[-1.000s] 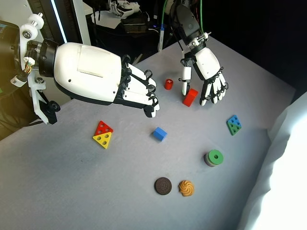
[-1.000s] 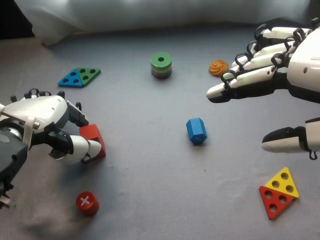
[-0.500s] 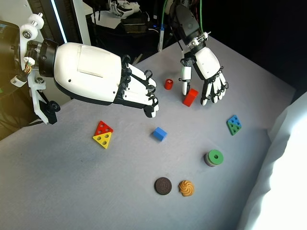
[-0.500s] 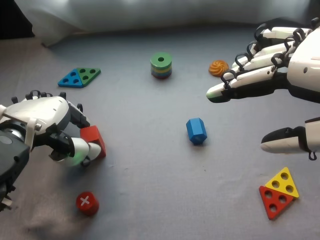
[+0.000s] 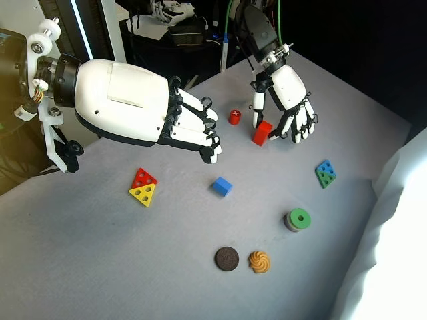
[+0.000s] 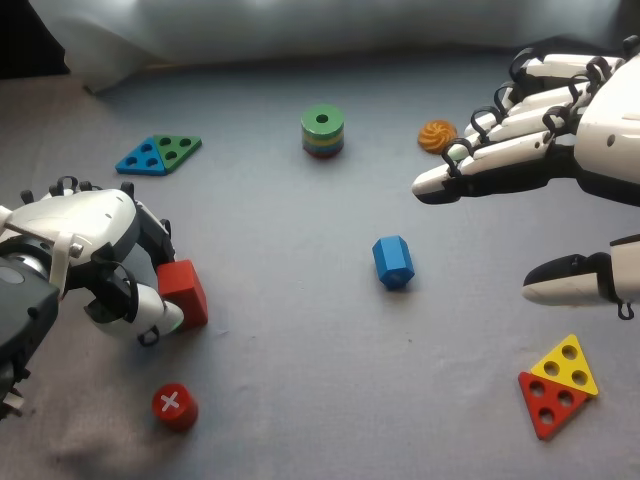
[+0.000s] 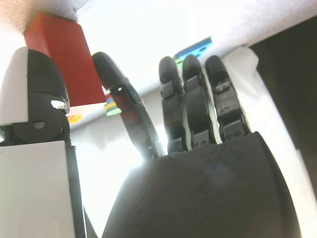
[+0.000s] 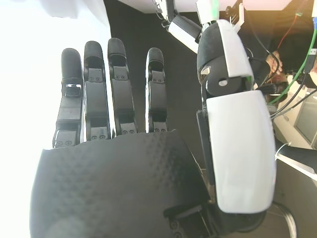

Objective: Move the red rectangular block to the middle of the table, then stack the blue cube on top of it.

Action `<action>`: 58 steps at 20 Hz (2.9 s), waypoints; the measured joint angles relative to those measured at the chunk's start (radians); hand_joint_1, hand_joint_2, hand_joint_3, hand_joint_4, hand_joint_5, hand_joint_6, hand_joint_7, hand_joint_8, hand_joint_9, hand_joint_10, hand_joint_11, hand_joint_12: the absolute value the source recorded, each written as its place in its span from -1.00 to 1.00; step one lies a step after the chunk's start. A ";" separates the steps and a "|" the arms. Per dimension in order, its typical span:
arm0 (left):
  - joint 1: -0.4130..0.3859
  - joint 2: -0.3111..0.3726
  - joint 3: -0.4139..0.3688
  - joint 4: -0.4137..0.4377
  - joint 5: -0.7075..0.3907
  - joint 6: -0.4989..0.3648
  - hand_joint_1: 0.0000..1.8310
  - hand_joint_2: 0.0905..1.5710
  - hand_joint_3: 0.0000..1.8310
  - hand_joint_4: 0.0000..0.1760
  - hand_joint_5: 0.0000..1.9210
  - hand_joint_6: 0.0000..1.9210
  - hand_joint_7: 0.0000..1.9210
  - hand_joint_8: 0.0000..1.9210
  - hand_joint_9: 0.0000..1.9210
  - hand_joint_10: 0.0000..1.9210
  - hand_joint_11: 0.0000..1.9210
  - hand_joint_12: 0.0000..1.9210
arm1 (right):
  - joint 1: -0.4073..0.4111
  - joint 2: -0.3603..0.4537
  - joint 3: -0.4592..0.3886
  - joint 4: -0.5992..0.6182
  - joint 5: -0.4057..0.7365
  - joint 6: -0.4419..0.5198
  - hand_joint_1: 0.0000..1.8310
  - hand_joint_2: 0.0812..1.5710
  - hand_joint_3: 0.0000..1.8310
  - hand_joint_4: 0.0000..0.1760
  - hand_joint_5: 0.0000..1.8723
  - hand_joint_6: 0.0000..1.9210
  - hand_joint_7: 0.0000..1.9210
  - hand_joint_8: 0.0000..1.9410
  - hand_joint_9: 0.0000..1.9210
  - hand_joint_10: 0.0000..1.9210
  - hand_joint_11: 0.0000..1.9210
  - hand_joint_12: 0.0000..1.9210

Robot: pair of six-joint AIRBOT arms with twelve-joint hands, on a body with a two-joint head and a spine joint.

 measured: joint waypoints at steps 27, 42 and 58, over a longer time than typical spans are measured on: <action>-0.205 -0.129 -0.026 -0.111 -0.054 0.060 0.16 0.30 -1.00 1.00 0.16 -0.21 -0.54 -1.00 -0.69 -1.00 -1.00 -0.54 | 0.000 0.000 -0.003 0.000 0.000 0.000 -0.26 0.39 -1.00 -1.00 -0.59 -1.00 -0.58 -1.00 -0.63 -0.99 -1.00 0.08; -0.150 -0.243 0.018 -0.067 -0.076 -0.056 0.15 0.31 -1.00 1.00 0.13 -0.16 -0.56 -1.00 -0.70 -1.00 -1.00 -0.57 | 0.000 0.000 -0.003 0.000 0.000 0.000 -0.26 0.40 -1.00 -1.00 -0.56 -1.00 -0.55 -1.00 -0.62 -0.99 -1.00 0.12; -0.133 -0.267 0.057 -0.055 -0.084 -0.095 0.12 0.34 -1.00 1.00 0.06 -0.06 -0.55 -1.00 -0.70 -1.00 -1.00 -0.49 | 0.000 0.000 -0.003 0.000 0.000 0.000 -0.23 0.39 -1.00 -1.00 -0.57 -1.00 -0.55 -0.99 -0.61 -0.99 -1.00 0.09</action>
